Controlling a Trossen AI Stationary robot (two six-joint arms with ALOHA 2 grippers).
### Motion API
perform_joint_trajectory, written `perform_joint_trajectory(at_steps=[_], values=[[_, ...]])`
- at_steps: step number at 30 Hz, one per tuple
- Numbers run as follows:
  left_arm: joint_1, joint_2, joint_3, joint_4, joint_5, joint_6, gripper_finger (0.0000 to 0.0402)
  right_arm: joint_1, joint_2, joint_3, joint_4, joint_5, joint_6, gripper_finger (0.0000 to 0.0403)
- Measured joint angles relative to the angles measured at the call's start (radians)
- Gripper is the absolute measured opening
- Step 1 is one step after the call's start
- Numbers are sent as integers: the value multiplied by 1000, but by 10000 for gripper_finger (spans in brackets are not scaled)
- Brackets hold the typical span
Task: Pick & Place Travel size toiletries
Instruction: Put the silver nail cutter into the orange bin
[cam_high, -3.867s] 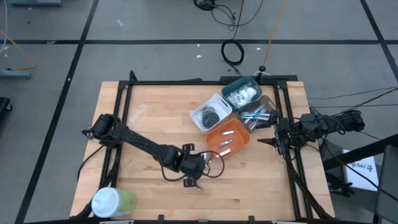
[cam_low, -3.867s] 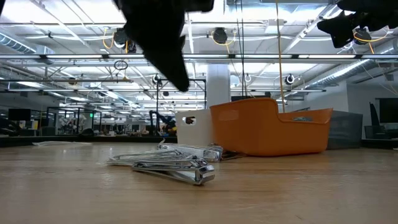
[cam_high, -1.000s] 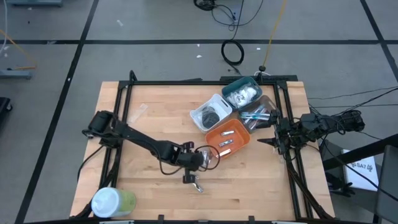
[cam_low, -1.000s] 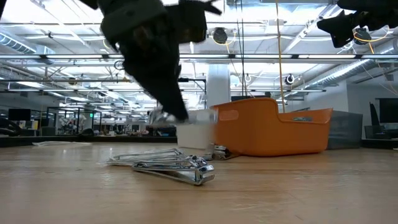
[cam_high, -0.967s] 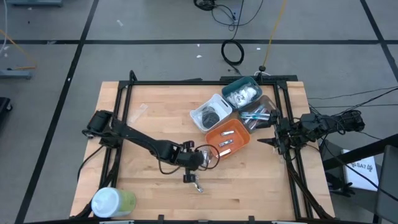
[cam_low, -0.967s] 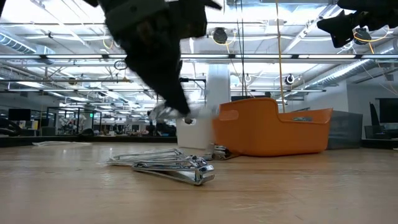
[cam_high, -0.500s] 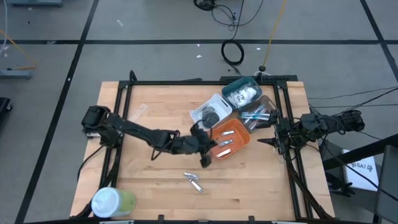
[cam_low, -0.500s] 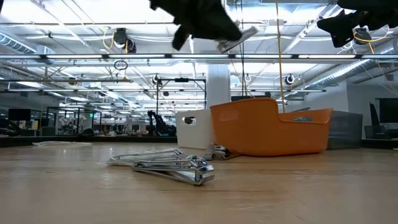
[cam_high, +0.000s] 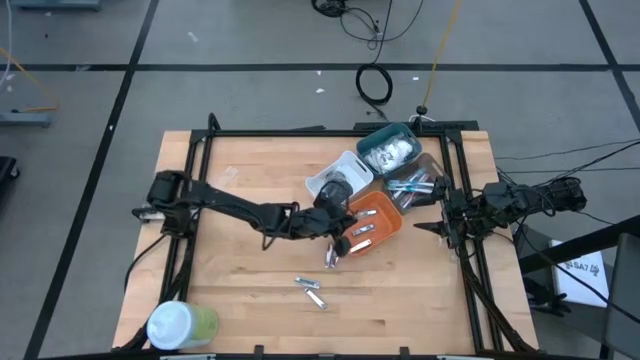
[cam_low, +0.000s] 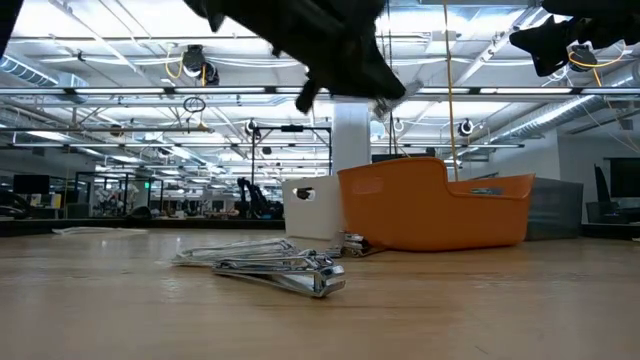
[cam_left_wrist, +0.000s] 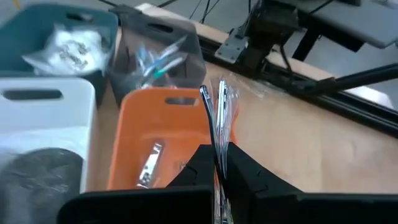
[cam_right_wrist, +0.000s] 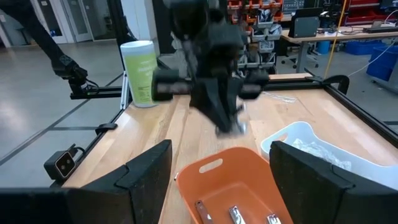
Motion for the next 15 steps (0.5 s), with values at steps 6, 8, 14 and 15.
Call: perform_joint_trajectory(at_steps=[6,8,14,15], values=[[6,95,-1,52,3,-32,6,0,0,0,0,0,0,256],[9,114,-1,56,3,-53,4,0,0,0,0,0,2,256],[9,142,-1,54,3,-52,32,0,0,0,0,0,2,256],[9,142,-1,54,3,-52,37,0,0,0,0,0,2,256]])
